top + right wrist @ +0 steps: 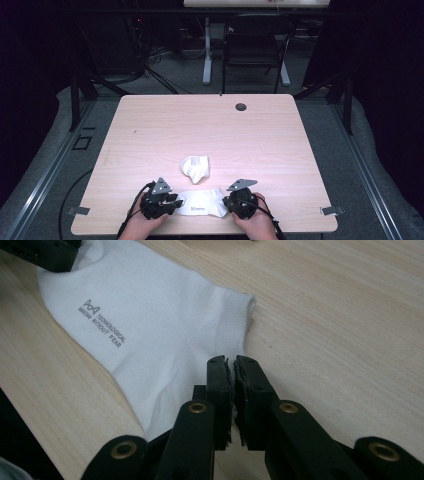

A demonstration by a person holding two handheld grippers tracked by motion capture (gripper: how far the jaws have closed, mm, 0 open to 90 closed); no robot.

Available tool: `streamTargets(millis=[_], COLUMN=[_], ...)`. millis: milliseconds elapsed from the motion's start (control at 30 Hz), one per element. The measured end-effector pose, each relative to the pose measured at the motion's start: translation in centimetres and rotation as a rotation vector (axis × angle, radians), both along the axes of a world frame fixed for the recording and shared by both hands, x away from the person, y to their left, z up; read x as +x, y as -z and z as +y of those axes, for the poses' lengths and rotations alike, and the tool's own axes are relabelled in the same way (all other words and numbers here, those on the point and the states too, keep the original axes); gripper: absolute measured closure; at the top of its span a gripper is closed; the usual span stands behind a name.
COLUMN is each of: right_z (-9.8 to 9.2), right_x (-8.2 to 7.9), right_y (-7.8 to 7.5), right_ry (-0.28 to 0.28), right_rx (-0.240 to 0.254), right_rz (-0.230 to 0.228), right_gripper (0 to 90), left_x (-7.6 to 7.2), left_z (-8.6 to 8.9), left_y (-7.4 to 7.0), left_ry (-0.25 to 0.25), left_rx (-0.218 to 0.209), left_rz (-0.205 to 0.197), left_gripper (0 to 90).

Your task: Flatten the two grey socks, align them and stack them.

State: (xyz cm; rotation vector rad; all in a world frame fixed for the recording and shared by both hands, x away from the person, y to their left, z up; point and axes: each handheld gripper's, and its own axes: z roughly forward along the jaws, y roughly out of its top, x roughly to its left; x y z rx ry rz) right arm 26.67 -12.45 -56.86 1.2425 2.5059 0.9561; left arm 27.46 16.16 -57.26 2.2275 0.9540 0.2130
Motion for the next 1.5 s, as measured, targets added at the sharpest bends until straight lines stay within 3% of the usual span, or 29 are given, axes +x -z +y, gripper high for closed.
streamTargets(millis=[167,333,633,1100,1267,1500], right_z=[-0.1,-0.2,-0.1,0.6,1.3,1.9], right_x=[0.0,0.0,0.6,2.3,3.0,3.8], right_y=[-0.3,-0.8,-1.1,-2.0,-2.1,-2.3], right_ry=[-0.007,-0.012,-0.04,-0.045,-0.068,-0.06], right_rx=[0.005,0.044,0.075,0.079,0.065,0.078], right_rz=[-0.003,-0.035,-0.076,-0.066,-0.079,-0.087], right_gripper=[82.5,78.2,64.3,59.4,56.7,51.5], left_x=[0.1,0.1,1.1,3.1,3.7,4.4], left_z=[0.2,0.5,1.1,1.8,1.8,1.4], left_y=[-0.2,-0.7,-1.2,-1.9,-2.1,-2.2], left_ry=[-0.008,-0.023,-0.053,-0.108,-0.107,-0.106], left_rx=[-0.005,-0.033,-0.048,-0.079,-0.073,-0.075], left_rz=[0.004,-0.006,-0.015,-0.011,-0.016,-0.028], left_gripper=[64.3,60.7,55.3,54.1,53.6,51.5])
